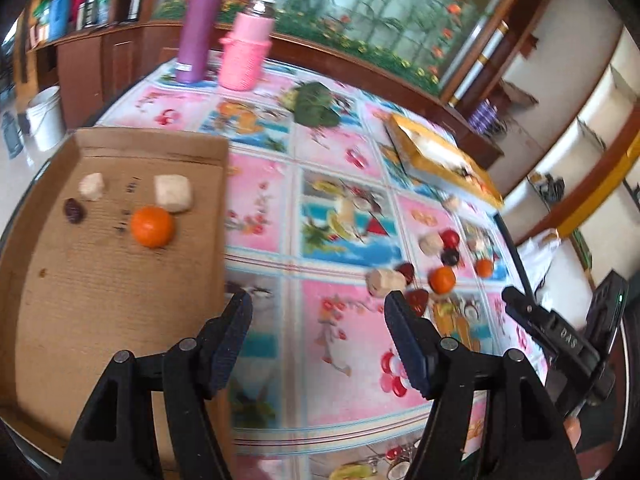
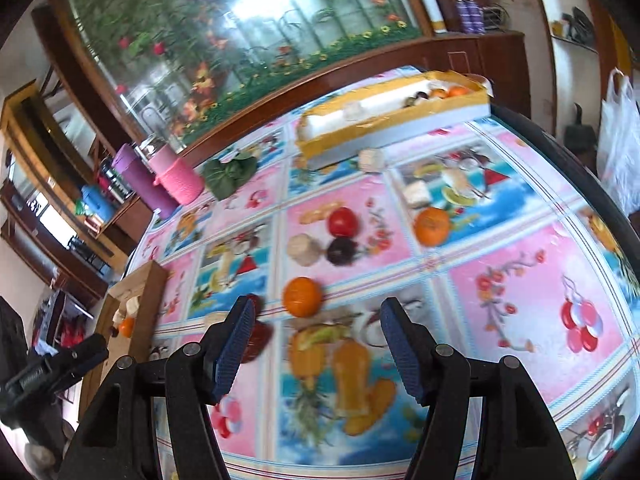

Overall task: Organize fruits
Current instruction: 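Move both open tools back over the fruit on the table, then grasp an orange with the right tool while the left tool grasps a large red date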

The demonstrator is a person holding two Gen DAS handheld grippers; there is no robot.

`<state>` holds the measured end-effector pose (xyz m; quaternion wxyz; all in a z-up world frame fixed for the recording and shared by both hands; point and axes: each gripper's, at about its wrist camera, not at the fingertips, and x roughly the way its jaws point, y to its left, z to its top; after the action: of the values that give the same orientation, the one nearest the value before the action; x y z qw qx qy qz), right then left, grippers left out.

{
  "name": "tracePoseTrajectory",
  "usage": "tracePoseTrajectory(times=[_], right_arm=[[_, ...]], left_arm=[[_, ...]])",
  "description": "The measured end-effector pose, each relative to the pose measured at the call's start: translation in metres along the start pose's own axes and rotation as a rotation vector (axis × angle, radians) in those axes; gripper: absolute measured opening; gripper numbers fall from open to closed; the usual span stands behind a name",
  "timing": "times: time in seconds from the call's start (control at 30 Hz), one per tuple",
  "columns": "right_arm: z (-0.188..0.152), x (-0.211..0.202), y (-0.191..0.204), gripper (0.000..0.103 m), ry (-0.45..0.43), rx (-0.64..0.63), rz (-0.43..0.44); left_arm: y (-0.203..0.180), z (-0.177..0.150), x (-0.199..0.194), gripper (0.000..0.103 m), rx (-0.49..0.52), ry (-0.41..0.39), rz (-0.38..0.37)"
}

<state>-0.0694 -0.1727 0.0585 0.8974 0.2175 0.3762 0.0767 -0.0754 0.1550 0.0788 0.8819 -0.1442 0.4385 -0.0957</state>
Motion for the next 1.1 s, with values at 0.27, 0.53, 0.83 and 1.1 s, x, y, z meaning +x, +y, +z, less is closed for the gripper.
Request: tracePoseTrajectory(times=[0.27, 0.53, 0.83, 1.1], right_arm=[[0.002, 0.018, -0.007, 0.07, 0.089, -0.033, 0.019], [0.019, 0.069, 0.022, 0.06, 0.18, -0.184, -0.015], [0.015, 0.09, 0.025, 0.034, 0.223, -0.211, -0.005], [0.017, 0.072, 0.0, 0.034, 0.209, -0.175, -0.038]], left_arm=[[-0.049, -0.019, 0.037, 0.065, 0.145, 0.068, -0.053], [-0.064, -0.03, 0.059, 0.049, 0.203, 0.114, -0.047], [-0.091, -0.026, 0.083, 0.048, 0.307, 0.129, -0.064], [-0.111, -0.019, 0.115, 0.045, 0.375, 0.149, -0.047]])
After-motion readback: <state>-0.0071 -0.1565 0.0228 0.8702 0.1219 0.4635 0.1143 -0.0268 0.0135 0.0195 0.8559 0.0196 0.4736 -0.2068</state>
